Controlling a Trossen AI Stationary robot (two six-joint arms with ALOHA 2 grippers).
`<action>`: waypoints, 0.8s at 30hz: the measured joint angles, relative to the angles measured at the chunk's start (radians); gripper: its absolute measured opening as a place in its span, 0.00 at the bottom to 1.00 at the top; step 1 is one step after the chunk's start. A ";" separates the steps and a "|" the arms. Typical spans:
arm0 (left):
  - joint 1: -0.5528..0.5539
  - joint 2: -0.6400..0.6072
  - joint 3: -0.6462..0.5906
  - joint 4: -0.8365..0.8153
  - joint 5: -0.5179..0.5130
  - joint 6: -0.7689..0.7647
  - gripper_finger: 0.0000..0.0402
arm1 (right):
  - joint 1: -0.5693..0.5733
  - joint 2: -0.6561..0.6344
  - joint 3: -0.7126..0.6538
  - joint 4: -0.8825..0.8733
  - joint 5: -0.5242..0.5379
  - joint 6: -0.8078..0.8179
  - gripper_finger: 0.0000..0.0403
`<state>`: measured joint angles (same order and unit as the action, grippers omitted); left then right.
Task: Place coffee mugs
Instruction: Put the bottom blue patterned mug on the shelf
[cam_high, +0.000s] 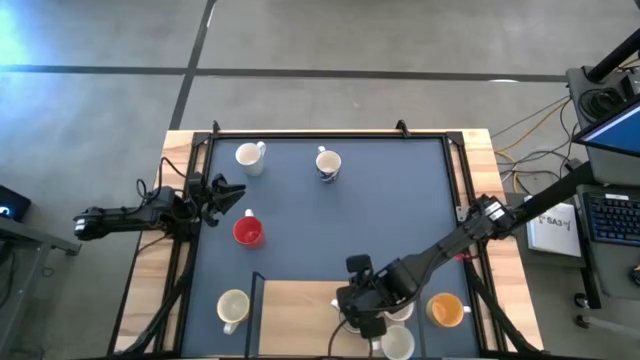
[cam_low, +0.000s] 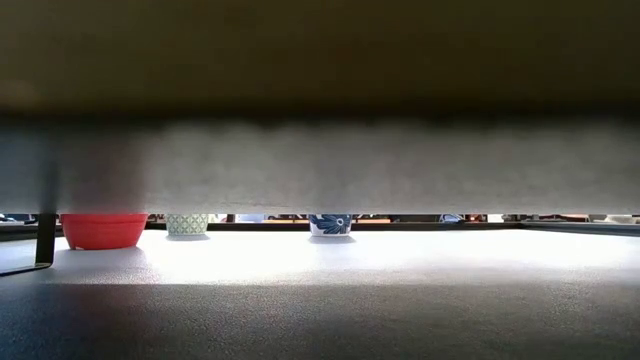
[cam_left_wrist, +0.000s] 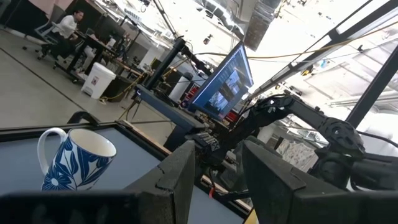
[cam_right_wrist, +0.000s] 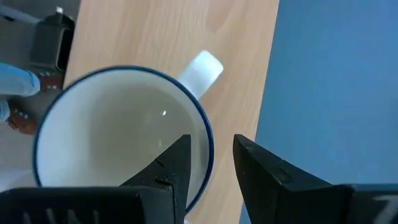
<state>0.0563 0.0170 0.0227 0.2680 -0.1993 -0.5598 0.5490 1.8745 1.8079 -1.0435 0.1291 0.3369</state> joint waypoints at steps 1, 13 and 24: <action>0.000 0.000 0.000 0.000 0.000 0.000 0.29 | -0.001 0.000 -0.003 0.000 -0.002 0.000 0.27; 0.000 0.000 0.000 0.000 0.000 0.000 0.29 | -0.002 0.000 -0.009 0.006 -0.063 0.003 0.08; 0.000 0.000 0.000 0.000 0.000 0.000 0.29 | 0.017 0.001 -0.009 0.011 -0.112 0.002 0.05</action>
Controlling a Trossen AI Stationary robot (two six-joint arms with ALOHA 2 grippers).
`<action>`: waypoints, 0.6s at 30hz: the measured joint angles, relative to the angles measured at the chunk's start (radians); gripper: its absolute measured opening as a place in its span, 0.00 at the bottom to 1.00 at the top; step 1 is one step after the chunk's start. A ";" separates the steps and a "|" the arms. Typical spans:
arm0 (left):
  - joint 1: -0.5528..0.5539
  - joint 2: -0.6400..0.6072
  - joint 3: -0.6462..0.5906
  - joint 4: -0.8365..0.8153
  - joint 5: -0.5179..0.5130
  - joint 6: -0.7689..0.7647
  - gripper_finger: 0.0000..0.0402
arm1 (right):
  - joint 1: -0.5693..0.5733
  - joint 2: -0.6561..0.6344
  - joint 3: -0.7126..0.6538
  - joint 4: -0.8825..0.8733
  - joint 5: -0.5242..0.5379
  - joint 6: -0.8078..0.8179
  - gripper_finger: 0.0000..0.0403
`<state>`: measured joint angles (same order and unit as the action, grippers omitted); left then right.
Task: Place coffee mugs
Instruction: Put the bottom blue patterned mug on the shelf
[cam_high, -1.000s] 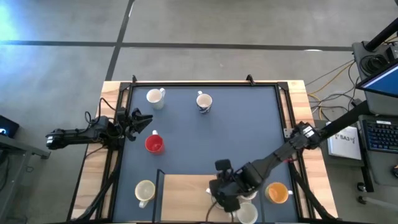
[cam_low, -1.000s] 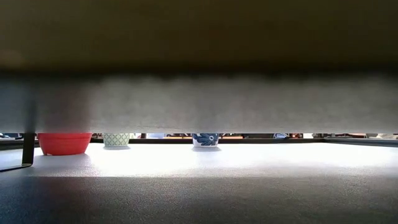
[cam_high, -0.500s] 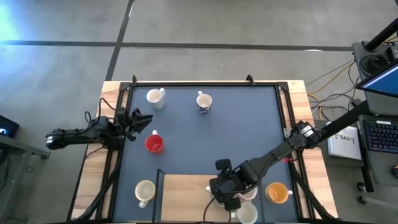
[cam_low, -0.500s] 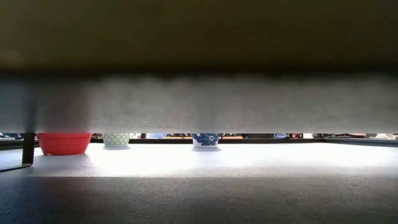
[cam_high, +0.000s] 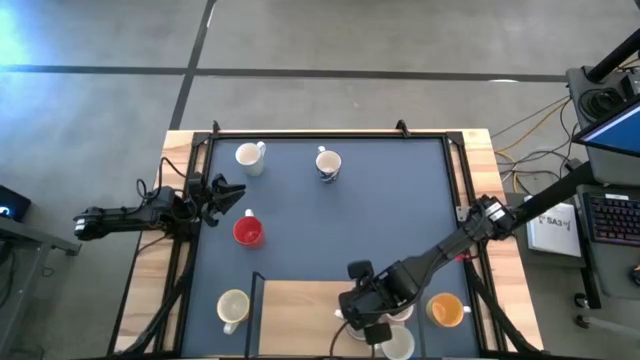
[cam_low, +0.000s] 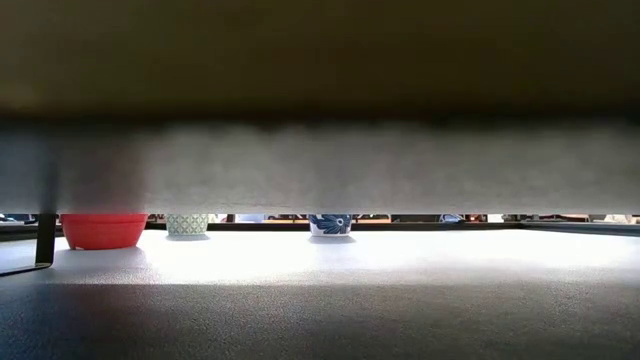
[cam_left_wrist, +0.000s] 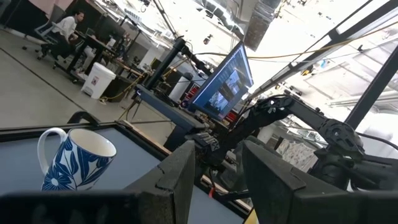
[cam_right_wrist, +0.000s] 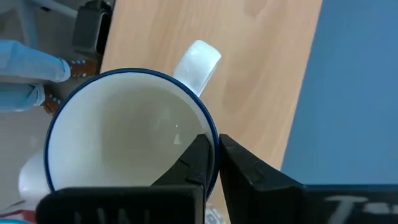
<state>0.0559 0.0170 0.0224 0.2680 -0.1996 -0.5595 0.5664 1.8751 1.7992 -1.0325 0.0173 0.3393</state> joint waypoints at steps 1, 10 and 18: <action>0.000 0.000 0.000 0.000 0.000 0.000 0.29 | 0.004 0.000 0.000 0.001 0.000 0.000 0.05; 0.000 0.000 0.000 0.000 0.000 0.000 0.29 | 0.031 0.001 -0.001 0.046 -0.007 0.000 0.05; 0.000 0.000 0.000 0.000 0.000 0.000 0.29 | 0.050 0.002 -0.002 0.080 -0.026 0.001 0.05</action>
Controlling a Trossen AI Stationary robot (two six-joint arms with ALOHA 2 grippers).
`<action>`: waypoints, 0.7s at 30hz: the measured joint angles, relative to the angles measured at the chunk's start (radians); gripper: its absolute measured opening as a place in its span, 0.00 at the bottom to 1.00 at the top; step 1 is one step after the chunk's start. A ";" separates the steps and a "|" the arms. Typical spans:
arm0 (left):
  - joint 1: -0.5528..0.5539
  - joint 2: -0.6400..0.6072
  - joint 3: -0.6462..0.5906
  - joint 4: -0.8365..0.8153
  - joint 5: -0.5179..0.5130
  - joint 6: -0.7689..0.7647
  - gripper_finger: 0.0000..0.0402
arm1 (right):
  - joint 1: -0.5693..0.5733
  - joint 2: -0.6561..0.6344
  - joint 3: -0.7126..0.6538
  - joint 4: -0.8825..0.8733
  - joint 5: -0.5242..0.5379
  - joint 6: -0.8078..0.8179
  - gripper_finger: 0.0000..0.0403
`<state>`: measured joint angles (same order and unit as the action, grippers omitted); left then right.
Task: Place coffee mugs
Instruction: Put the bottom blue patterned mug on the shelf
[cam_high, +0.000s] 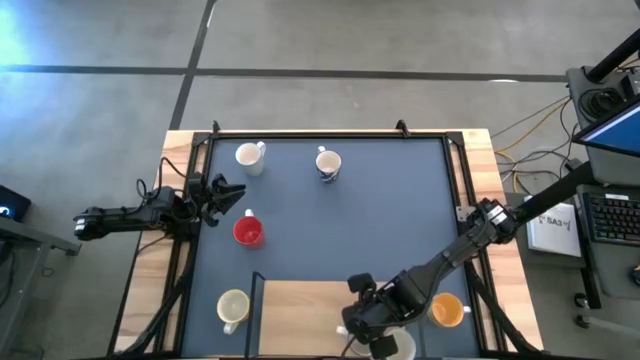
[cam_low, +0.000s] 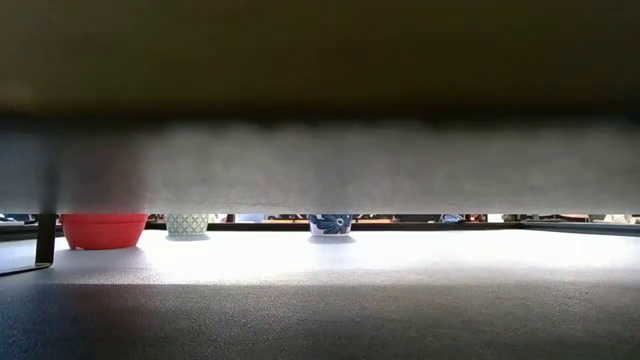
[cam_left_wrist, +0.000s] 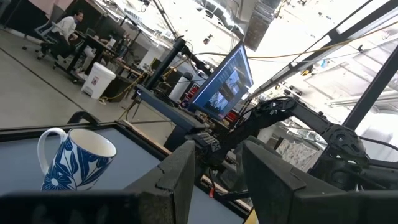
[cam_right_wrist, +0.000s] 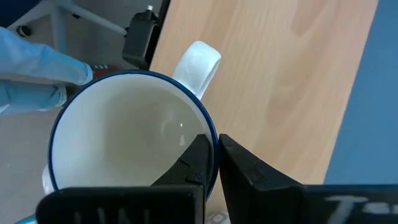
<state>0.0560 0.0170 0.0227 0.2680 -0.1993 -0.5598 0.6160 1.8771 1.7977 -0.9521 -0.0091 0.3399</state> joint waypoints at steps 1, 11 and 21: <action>0.000 0.000 0.000 0.000 0.000 0.000 0.29 | 0.001 0.000 0.000 -0.001 0.000 0.000 0.05; 0.000 0.000 0.000 0.000 0.000 0.000 0.29 | 0.000 0.000 0.000 0.002 0.000 -0.001 0.04; 0.000 0.000 0.000 0.000 0.000 0.000 0.29 | 0.000 0.000 0.000 0.037 -0.026 -0.013 0.09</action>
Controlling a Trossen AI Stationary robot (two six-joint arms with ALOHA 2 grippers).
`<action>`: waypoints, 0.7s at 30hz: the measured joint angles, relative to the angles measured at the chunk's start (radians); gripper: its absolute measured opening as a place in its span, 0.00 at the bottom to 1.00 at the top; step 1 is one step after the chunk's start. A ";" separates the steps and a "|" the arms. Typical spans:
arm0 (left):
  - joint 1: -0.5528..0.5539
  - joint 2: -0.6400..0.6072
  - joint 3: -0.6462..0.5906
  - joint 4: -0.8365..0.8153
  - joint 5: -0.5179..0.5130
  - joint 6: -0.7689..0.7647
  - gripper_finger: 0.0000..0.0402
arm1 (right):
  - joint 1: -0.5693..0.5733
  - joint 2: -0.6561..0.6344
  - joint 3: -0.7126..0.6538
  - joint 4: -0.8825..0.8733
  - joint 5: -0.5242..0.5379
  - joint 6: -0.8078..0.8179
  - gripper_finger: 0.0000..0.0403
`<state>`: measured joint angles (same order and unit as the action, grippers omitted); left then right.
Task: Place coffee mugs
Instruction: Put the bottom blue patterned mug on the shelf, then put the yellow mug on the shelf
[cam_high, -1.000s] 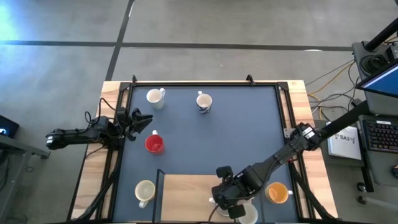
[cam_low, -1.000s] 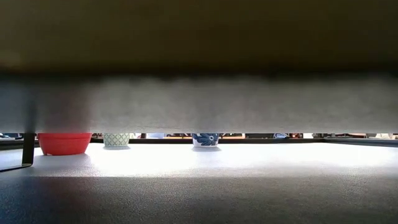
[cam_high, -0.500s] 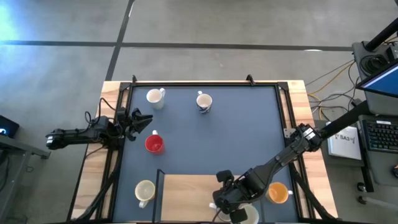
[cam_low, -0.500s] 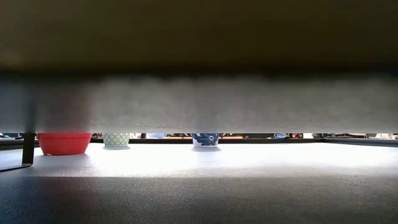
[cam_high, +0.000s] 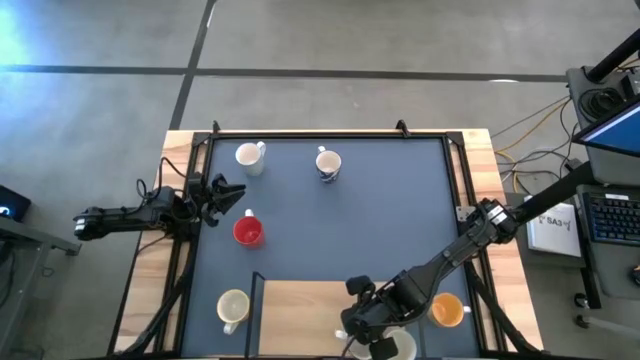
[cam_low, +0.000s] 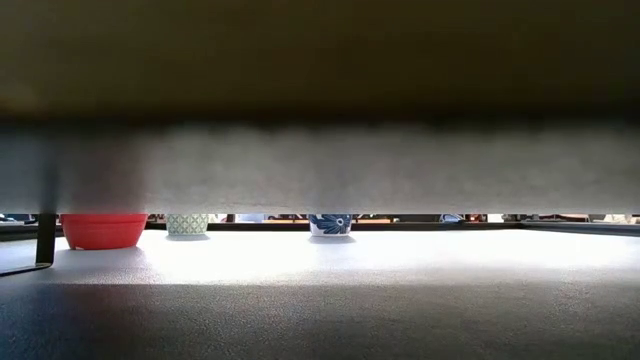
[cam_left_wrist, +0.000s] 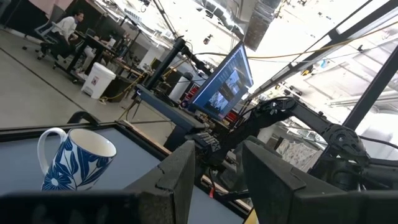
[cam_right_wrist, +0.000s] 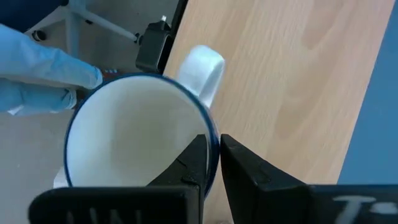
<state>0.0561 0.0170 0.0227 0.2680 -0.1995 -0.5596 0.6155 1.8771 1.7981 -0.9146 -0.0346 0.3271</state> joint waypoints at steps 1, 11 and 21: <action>0.000 0.000 0.000 0.000 0.000 0.000 0.29 | 0.000 0.000 0.000 0.000 0.000 0.000 0.10; 0.000 0.000 0.000 0.000 0.000 0.000 0.29 | -0.001 -0.001 0.001 -0.001 0.008 -0.006 0.13; 0.000 0.000 0.000 0.000 0.000 0.000 0.29 | -0.031 -0.005 0.056 -0.109 0.009 -0.023 0.13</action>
<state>0.0562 0.0170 0.0227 0.2680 -0.1993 -0.5595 0.5846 1.8721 1.8544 -1.0231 -0.0259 0.3046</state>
